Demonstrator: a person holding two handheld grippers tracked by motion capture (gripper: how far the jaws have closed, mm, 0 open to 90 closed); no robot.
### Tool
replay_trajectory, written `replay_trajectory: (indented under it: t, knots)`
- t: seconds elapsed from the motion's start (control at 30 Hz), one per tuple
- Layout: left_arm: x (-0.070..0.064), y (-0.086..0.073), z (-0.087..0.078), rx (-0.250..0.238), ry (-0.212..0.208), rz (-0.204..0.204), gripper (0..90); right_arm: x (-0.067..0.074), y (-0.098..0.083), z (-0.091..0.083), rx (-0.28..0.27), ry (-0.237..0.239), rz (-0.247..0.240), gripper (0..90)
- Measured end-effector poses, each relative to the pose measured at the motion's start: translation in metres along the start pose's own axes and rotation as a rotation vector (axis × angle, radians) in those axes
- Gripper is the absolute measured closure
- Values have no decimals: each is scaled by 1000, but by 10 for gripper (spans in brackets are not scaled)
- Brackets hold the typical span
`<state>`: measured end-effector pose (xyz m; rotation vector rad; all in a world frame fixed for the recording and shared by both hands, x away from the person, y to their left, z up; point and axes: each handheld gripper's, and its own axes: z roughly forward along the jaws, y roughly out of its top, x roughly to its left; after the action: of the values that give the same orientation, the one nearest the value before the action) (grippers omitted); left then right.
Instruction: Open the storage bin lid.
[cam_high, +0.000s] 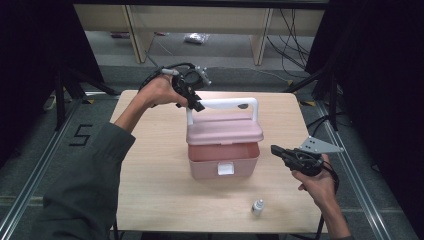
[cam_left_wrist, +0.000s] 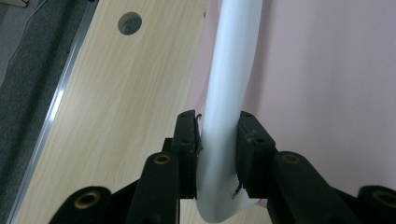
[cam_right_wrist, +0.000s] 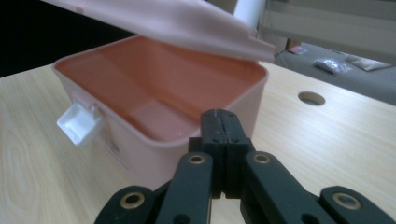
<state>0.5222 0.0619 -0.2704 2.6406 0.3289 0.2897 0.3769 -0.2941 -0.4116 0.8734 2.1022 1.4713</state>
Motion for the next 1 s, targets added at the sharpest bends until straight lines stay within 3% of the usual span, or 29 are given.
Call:
replay_trajectory:
  t: [0.17,0.27,0.37,0.4,0.67,0.7,0.73,0.77,0.87,0.9,0.97,1.0]
  knots:
    - [2,0,-1,-2,2,5,716,-1,9,10,25,40,-24,900]
    - [3,0,-1,-2,-3,-7,716,-1,10,18,8,46,-9,900]
    - [4,-1,-1,-3,-4,-10,716,0,13,26,0,81,-4,900]
    - [4,-1,-1,-5,-4,-12,716,0,15,27,21,77,-17,900]
    - [2,-1,-1,1,-1,-6,714,1,24,41,-4,77,-44,900]
    - [2,-1,-1,2,-1,-6,712,3,25,41,2,78,-23,900]
    - [2,-1,-1,1,3,-8,710,1,26,41,0,79,-56,900]
    - [2,-1,-1,0,9,-13,704,2,27,41,10,88,-49,900]
    - [2,-2,-1,5,6,-22,663,3,28,42,8,92,-43,900]
    - [2,-2,-2,9,9,-27,618,2,28,43,12,83,-58,900]
    - [2,-4,-4,8,20,-43,527,3,29,43,20,96,-39,900]
    - [1,-5,-5,-18,34,-60,527,3,29,43,20,96,-39,900]
